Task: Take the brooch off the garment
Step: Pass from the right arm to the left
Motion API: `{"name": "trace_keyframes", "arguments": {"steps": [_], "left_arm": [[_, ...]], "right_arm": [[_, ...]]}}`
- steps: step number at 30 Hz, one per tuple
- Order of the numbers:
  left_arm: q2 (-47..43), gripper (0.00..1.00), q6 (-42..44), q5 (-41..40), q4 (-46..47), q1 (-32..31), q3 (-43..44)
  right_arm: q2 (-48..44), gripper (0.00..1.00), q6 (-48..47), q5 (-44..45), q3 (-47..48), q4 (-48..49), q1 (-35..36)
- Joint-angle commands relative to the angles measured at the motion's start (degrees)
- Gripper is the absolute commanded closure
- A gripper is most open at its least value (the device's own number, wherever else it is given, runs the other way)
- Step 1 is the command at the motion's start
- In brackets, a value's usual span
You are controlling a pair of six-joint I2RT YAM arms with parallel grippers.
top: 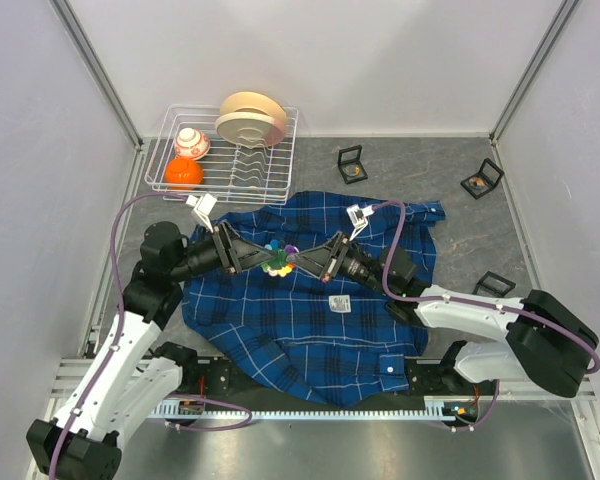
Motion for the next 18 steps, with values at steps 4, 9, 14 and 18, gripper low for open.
{"name": "trace_keyframes", "arguments": {"steps": [4,9,14,18], "left_arm": [[1.63,0.46,-1.52,-0.86,2.54,-1.4,-0.01],[3.13,0.46,-1.34,-0.86,3.5,-2.54,0.34],[4.09,0.48,-1.25,-1.22,3.5,-3.77,0.52],[4.97,0.53,-1.34,-1.57,3.59,-4.12,0.61]], "right_arm": [[-2.13,1.0,-1.68,2.03,2.28,0.29,0.39],[-1.95,1.0,-1.85,1.77,2.8,0.03,0.39],[-2.04,1.0,-2.12,1.77,3.16,-0.76,0.31],[-2.39,1.0,-2.56,1.86,3.33,-1.11,0.57]]}}
